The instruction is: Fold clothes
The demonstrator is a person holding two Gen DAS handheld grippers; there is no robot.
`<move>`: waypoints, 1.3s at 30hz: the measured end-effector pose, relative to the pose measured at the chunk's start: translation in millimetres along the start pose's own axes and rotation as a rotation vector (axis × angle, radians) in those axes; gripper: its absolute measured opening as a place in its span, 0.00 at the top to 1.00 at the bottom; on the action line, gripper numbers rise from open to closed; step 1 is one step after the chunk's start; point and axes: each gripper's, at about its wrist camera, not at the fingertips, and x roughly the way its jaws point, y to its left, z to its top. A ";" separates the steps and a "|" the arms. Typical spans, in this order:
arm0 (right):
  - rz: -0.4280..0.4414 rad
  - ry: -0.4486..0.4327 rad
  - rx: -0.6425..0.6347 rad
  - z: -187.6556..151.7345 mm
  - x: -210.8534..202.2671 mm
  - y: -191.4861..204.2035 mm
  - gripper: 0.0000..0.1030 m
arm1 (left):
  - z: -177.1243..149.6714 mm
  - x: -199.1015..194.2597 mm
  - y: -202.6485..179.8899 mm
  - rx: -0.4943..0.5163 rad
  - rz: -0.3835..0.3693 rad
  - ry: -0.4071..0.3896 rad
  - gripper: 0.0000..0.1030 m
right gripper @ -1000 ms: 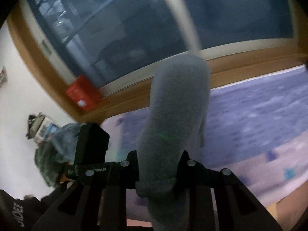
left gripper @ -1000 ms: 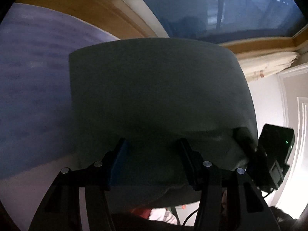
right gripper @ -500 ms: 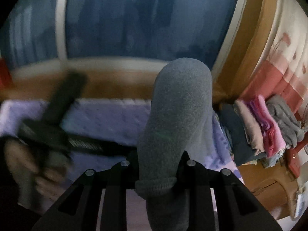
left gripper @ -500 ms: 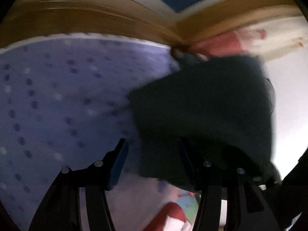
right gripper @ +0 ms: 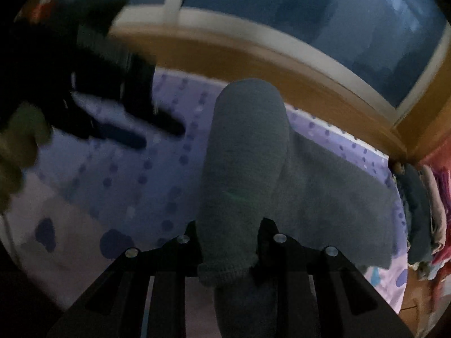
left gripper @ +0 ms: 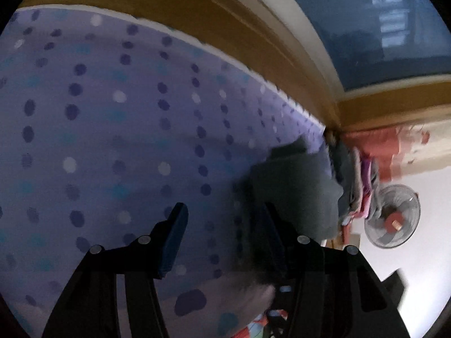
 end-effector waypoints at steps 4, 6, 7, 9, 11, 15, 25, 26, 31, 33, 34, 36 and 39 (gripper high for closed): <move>-0.059 0.013 -0.049 -2.8 6.7 22.2 0.76 | -2.3 -8.4 -4.3 0.032 -0.001 -0.038 0.47; -0.070 0.021 -0.063 -1.6 9.2 29.7 0.73 | -1.7 -5.1 -5.5 0.041 -0.002 -0.041 0.47; -0.077 0.029 -0.077 -1.6 11.5 34.2 0.72 | -0.7 -3.8 -4.8 0.039 -0.005 -0.044 0.47; -0.102 0.039 -0.107 -2.6 14.8 45.7 0.71 | 1.3 -3.2 -2.7 0.037 -0.010 -0.050 0.47; -0.144 0.047 -0.142 -2.6 16.8 60.0 0.71 | 3.0 -10.5 2.1 0.043 -0.016 -0.055 0.47; -0.201 0.088 -0.205 0.2 19.4 92.1 0.59 | 10.2 -24.1 10.2 0.061 -0.017 -0.061 0.47; 0.355 0.048 -0.046 4.1 -44.1 90.7 0.26 | 24.7 -27.1 35.0 0.062 -0.085 0.008 0.47; 0.406 0.031 -0.010 -1.6 -53.1 84.0 0.26 | 23.3 -21.7 34.4 0.065 -0.093 0.028 0.47; 0.365 -0.135 0.309 -33.3 -108.1 -24.7 0.26 | -3.1 22.3 13.0 0.072 -0.106 0.145 0.46; 0.285 -0.184 0.465 -54.5 -117.9 -83.4 0.26 | -12.4 39.9 -0.7 0.106 -0.083 0.171 0.46; 0.237 -0.188 0.536 -65.7 -114.6 -114.1 0.26 | -15.7 48.5 -7.9 0.127 -0.059 0.180 0.46; 0.183 -0.154 0.635 -80.0 -92.7 -166.1 0.26 | -22.0 57.0 -26.9 0.192 0.032 0.146 0.46; 0.205 -0.130 0.735 -95.3 -55.7 -230.8 0.26 | -32.9 63.8 -59.7 0.283 0.156 0.065 0.46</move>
